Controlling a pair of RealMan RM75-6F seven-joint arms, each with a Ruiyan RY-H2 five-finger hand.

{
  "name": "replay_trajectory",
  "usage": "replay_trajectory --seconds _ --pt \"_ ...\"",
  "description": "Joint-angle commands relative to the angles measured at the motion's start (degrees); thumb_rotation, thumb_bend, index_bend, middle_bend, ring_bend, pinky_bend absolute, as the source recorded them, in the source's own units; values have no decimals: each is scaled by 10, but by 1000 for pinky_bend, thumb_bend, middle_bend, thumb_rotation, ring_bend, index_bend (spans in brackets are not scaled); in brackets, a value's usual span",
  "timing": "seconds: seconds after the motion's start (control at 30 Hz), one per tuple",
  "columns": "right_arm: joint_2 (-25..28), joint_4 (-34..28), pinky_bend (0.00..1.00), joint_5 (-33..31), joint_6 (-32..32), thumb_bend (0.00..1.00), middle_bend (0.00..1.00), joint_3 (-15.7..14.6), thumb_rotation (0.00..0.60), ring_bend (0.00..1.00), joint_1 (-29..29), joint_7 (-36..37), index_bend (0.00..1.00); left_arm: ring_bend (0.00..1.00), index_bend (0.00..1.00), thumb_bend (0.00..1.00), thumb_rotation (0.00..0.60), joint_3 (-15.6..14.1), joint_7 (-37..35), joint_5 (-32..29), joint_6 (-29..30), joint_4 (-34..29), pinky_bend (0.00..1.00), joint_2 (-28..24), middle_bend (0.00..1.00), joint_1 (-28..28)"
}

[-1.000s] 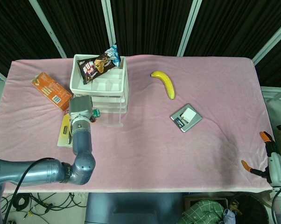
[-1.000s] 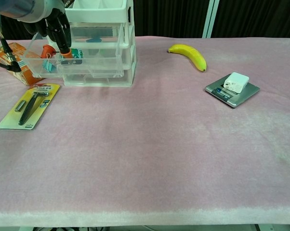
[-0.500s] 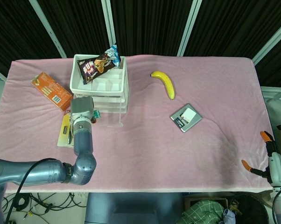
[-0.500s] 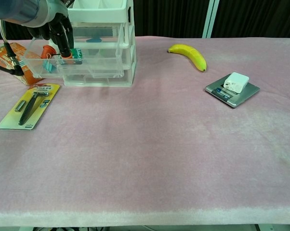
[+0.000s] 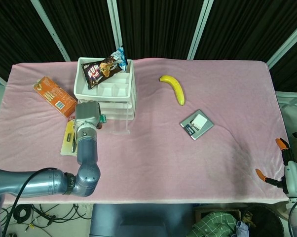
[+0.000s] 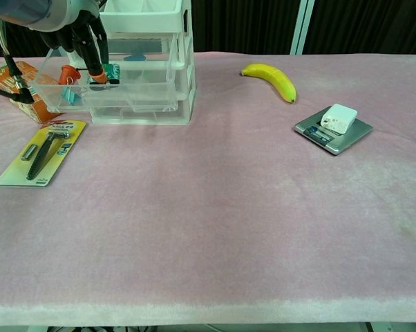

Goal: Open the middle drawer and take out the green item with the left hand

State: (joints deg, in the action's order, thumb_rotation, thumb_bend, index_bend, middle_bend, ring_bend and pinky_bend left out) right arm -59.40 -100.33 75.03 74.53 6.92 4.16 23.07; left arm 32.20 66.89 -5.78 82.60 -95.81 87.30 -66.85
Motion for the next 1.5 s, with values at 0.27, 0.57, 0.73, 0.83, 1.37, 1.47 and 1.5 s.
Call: replay_trajectory --seconds 0.27,0.57,0.73,0.83,1.37,1.47,1.5 --pt "0 1 123 2 0 119 0 -1 600 0 0 -2 0 1000 537 374 600 16 -20 22 2 -88 1000 -53 1000 14" --pt "-1 2 123 3 2 120 0 -1 600 0 0 -6 0 1000 537 374 600 9 -48 68 -1 -213 1000 -134 1000 50" --pt "-2 3 123 4 3 120 0 -1 600 0 0 -9 0 1000 537 373 600 -27 -79 128 -11 -310 1000 -198 1000 102" --pt "-3 3 123 4 4 120 0 -1 600 0 0 -10 0 1000 537 374 600 -48 -92 159 -19 -336 1000 -220 1000 122" --pt "-3 1 123 1 4 120 0 -1 600 0 0 -14 0 1000 537 373 600 -278 -185 439 -89 -312 1000 -228 1000 257" --pt "-3 1 123 0 3 119 0 0 600 0 1 -13 0 1000 536 373 600 -299 -186 446 -100 -278 1000 -200 1000 260" --pt "-3 1 123 0 3 120 0 -1 600 0 1 -13 0 1000 535 373 600 -301 -186 447 -102 -271 1000 -194 1000 260"
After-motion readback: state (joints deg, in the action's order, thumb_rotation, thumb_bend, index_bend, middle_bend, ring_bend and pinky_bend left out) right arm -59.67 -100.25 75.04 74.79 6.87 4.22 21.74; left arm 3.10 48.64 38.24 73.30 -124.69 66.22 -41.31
